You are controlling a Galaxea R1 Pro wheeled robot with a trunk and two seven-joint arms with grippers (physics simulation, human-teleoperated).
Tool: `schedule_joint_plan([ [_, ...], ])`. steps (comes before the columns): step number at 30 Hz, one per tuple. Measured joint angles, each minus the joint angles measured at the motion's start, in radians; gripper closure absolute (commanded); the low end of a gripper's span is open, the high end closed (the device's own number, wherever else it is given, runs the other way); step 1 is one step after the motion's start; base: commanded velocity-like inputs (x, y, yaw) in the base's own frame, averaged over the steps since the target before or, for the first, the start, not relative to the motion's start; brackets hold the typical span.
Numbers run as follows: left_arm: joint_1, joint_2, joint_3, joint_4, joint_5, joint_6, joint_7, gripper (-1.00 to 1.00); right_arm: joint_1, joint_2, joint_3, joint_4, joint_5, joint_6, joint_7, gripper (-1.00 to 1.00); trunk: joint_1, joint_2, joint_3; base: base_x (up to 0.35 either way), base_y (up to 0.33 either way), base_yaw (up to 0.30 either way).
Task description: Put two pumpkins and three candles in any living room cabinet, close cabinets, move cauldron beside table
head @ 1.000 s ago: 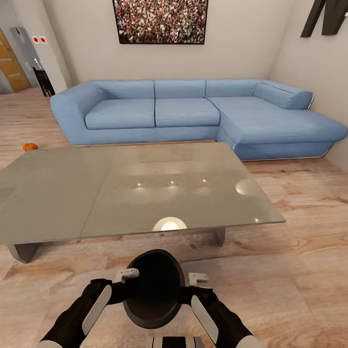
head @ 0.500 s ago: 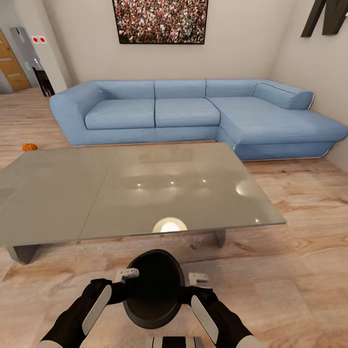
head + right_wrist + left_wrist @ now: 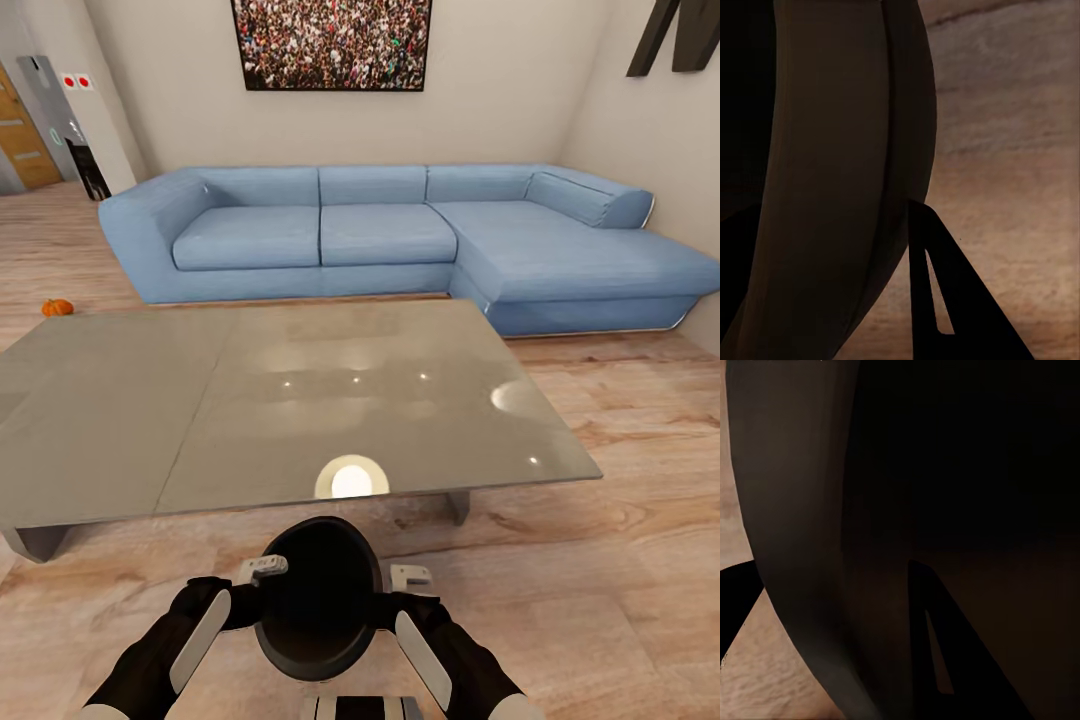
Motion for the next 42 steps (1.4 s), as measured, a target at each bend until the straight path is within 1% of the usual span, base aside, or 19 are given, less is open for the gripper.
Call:
schedule_joint_plan([
  [5,0.000,0.000,-0.002,0.000,0.001,-0.006,0.000,1.00,0.000,0.000,0.001,0.000,0.000,-0.006,0.000,1.00,0.000,0.000,0.000,0.128,0.000,0.000],
  [21,0.000,0.000,-0.002,0.000,0.001,-0.002,0.002,1.00,0.000,0.000,0.000,0.000,0.000,-0.002,0.000,1.00,0.000,0.000,0.000,0.005,0.000,0.000],
  [25,0.000,0.000,-0.002,0.000,0.001,-0.001,0.002,1.00,0.000,0.000,0.000,0.000,0.000,-0.001,0.000,1.00,0.002,-0.001,-0.015,0.000,0.000,0.000],
  [27,0.000,0.000,-0.002,0.000,0.002,-0.004,0.002,1.00,0.000,0.000,0.000,0.000,0.000,-0.004,0.000,1.00,0.002,-0.001,-0.015,0.000,0.000,0.000],
  [32,-0.001,0.000,-0.002,0.000,0.002,-0.004,0.002,1.00,-0.001,0.000,0.001,0.000,-0.001,-0.004,0.000,1.00,0.004,-0.002,-0.034,0.000,0.000,0.000],
  [39,0.000,0.000,-0.001,0.000,0.003,-0.004,0.002,1.00,-0.001,0.000,0.001,0.000,0.000,-0.004,0.000,1.00,0.004,-0.002,-0.035,0.000,0.000,0.000],
  [41,-0.001,0.001,0.000,-0.011,0.001,0.001,0.003,1.00,-0.002,0.000,0.000,-0.014,0.004,0.010,-0.006,1.00,0.004,-0.003,-0.042,0.000,0.000,0.000],
  [42,-0.001,0.001,0.000,-0.011,0.001,0.000,0.003,1.00,-0.002,0.000,-0.001,-0.014,0.004,0.010,-0.006,1.00,0.004,-0.003,-0.042,0.000,0.000,0.000],
])
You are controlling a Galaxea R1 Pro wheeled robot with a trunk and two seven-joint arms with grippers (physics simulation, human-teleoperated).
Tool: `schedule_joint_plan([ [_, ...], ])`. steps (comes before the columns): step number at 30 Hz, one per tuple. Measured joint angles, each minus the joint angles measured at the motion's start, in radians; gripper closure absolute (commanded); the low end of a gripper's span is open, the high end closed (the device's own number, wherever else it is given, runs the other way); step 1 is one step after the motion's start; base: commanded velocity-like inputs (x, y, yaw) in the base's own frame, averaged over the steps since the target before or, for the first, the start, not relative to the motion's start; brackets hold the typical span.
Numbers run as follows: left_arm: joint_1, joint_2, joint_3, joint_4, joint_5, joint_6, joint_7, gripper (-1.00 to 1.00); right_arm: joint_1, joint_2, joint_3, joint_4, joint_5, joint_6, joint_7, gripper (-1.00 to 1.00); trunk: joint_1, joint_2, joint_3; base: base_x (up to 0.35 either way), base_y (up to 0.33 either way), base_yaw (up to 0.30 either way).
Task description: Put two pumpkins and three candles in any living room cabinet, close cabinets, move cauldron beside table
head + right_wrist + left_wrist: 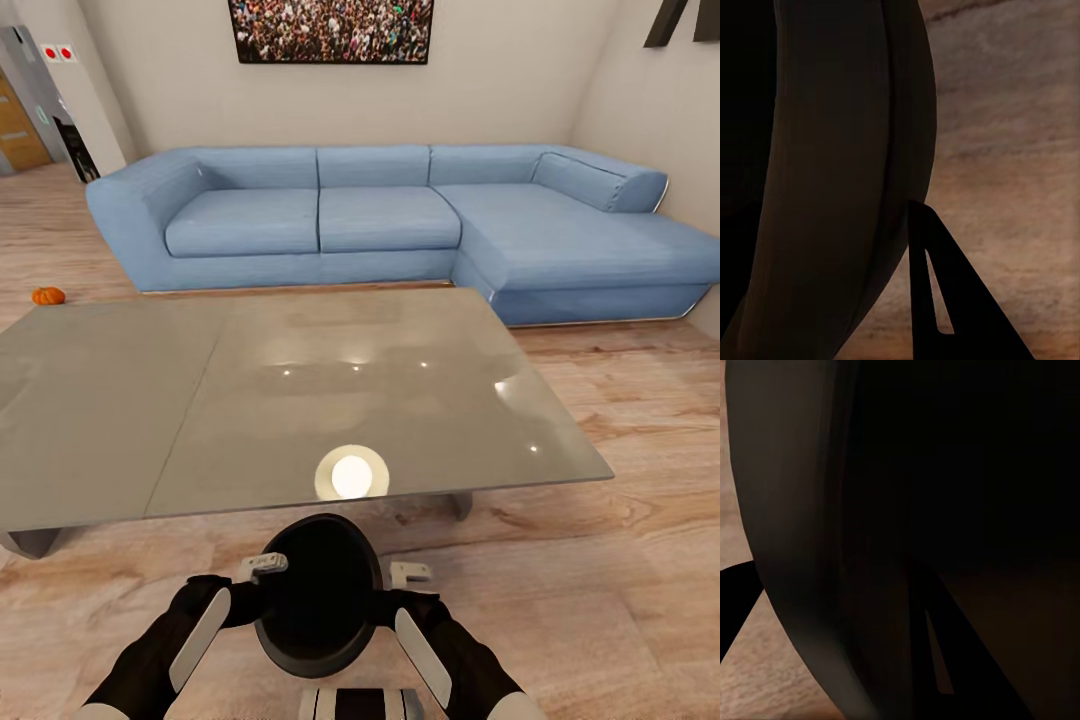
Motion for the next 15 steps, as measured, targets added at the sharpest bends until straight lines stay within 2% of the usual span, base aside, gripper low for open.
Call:
schedule_joint_plan([
  [15,0.000,0.000,0.001,0.000,-0.001,0.009,0.000,1.00,0.000,0.000,0.001,-0.002,-0.004,0.008,-0.005,1.00,0.000,0.000,0.000,0.012,0.000,0.000],
])
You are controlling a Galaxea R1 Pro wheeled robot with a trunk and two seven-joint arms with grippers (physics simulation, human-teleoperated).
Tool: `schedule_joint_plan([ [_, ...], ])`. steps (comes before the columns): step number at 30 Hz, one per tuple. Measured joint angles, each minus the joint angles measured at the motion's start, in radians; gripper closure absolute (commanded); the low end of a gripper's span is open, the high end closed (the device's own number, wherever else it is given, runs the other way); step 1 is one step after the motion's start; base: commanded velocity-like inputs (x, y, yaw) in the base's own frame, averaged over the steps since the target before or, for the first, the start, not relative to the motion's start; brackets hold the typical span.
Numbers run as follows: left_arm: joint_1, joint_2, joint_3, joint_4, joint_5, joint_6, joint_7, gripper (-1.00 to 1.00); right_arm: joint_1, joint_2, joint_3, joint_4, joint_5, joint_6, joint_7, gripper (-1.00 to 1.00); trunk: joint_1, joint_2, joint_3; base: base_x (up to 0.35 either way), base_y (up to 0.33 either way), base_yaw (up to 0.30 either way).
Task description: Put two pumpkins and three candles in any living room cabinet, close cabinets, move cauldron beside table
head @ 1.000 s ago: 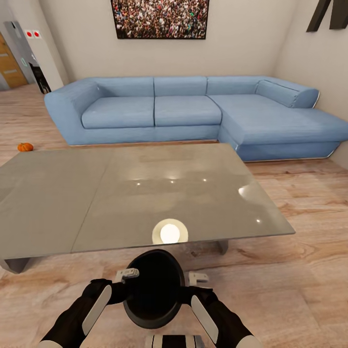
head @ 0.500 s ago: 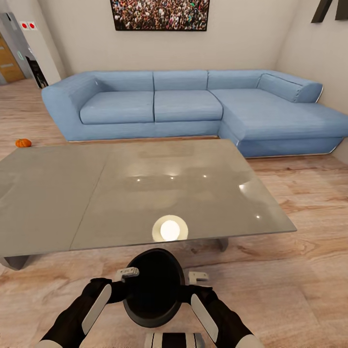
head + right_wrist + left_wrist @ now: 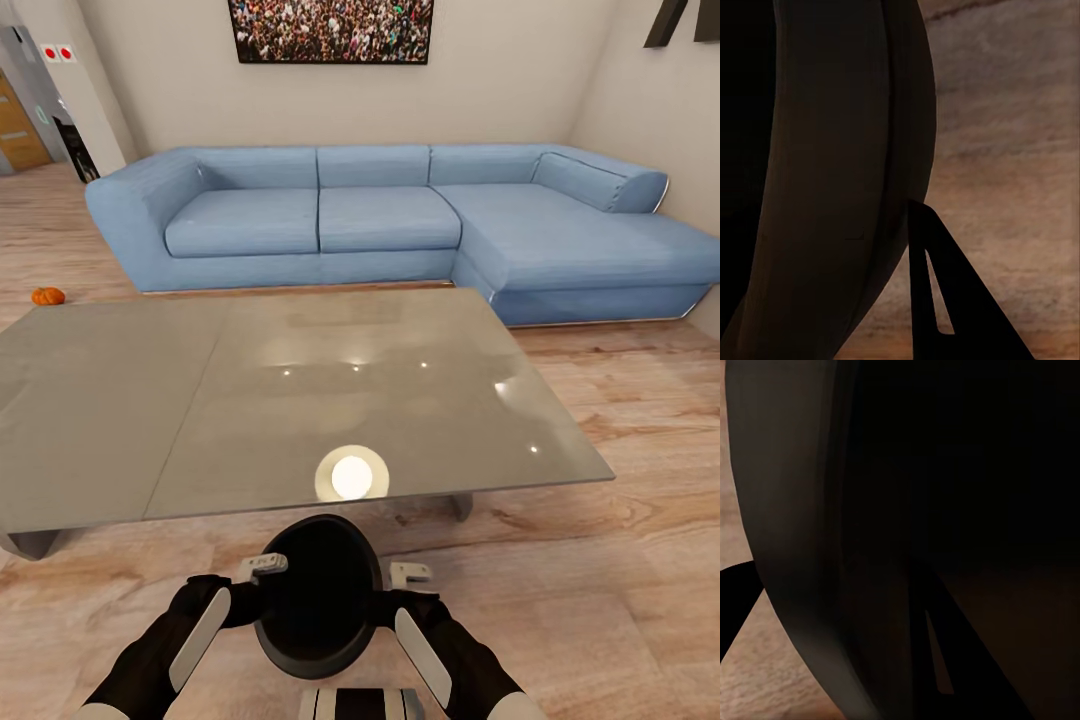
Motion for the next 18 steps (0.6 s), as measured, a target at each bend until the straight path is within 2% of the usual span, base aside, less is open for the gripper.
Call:
schedule_joint_plan([
  [18,0.000,0.000,0.000,0.000,0.001,0.002,0.000,1.00,0.000,0.000,0.000,-0.001,-0.001,0.003,-0.001,1.00,0.000,0.000,0.000,0.003,0.000,0.000],
])
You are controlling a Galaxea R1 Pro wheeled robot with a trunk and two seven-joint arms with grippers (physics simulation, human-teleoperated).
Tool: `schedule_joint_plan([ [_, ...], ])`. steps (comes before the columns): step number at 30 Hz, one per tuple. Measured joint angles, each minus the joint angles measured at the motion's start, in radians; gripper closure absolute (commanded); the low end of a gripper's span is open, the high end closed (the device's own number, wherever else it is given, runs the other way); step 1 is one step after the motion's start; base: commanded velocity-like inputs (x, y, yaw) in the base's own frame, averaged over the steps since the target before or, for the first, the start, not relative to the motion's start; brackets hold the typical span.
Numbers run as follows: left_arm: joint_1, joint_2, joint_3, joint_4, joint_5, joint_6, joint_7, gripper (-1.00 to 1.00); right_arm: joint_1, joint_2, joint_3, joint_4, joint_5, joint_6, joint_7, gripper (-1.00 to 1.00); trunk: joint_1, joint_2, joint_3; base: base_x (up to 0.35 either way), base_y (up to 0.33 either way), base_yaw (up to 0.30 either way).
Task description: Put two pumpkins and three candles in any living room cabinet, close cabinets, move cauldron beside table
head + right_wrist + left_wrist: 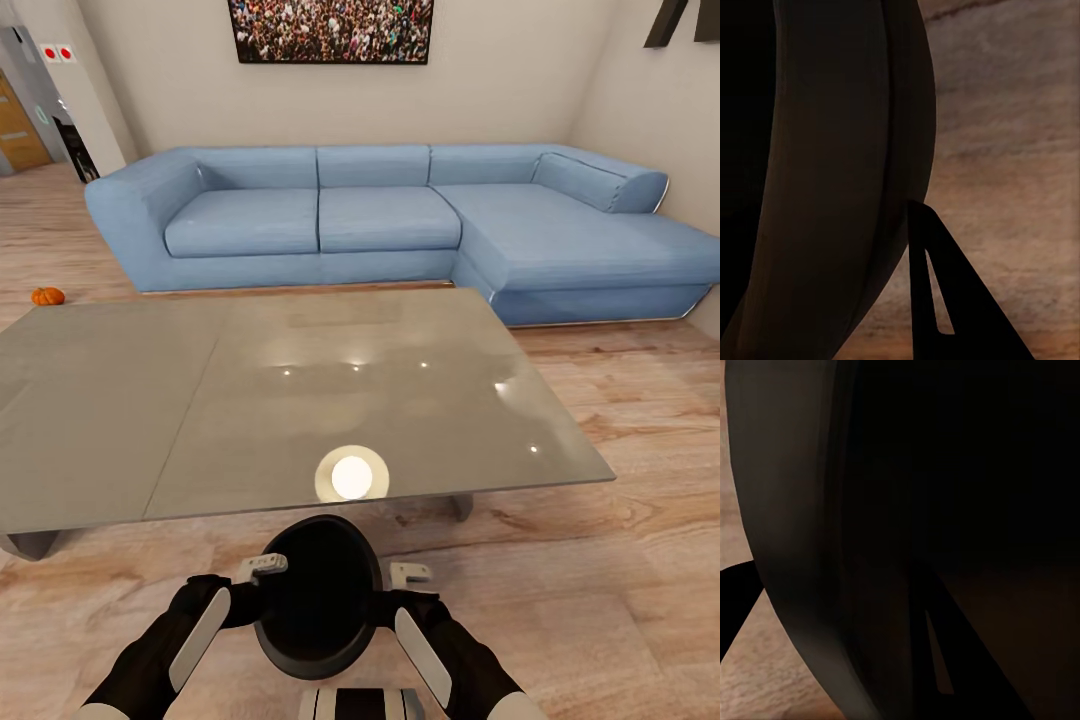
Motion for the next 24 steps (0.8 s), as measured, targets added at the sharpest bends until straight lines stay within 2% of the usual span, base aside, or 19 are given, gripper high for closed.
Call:
schedule_joint_plan([
  [12,0.000,0.000,0.001,-0.001,0.001,0.001,0.000,1.00,0.000,-0.001,0.000,0.000,0.001,0.000,0.004,1.00,0.000,0.000,0.000,0.000,0.000,0.000],
  [13,0.000,0.000,0.001,-0.001,0.001,0.001,0.000,-1.00,0.000,-0.001,0.000,0.000,0.001,0.000,0.004,1.00,0.000,0.000,0.000,0.000,0.000,0.000],
  [15,0.001,0.001,0.002,0.012,0.010,-0.011,-0.001,-1.00,0.000,-0.002,0.008,-0.001,0.004,-0.002,0.007,1.00,0.000,0.000,0.000,0.000,0.000,0.000],
  [16,0.001,0.001,0.002,0.012,0.010,-0.011,-0.001,-1.00,0.000,-0.002,0.008,-0.001,0.003,-0.003,0.006,-1.00,0.000,0.000,0.000,0.000,0.000,0.000],
  [17,0.000,0.001,0.002,0.013,0.008,-0.011,0.000,-1.00,0.001,-0.002,0.008,0.015,-0.010,-0.032,0.010,-1.00,0.001,0.000,0.000,0.000,0.000,0.000],
  [24,0.000,0.000,0.002,0.013,0.009,-0.012,-0.001,-1.00,0.001,-0.002,0.008,0.015,-0.013,-0.033,0.012,-1.00,0.001,0.000,0.000,0.000,0.000,0.000],
])
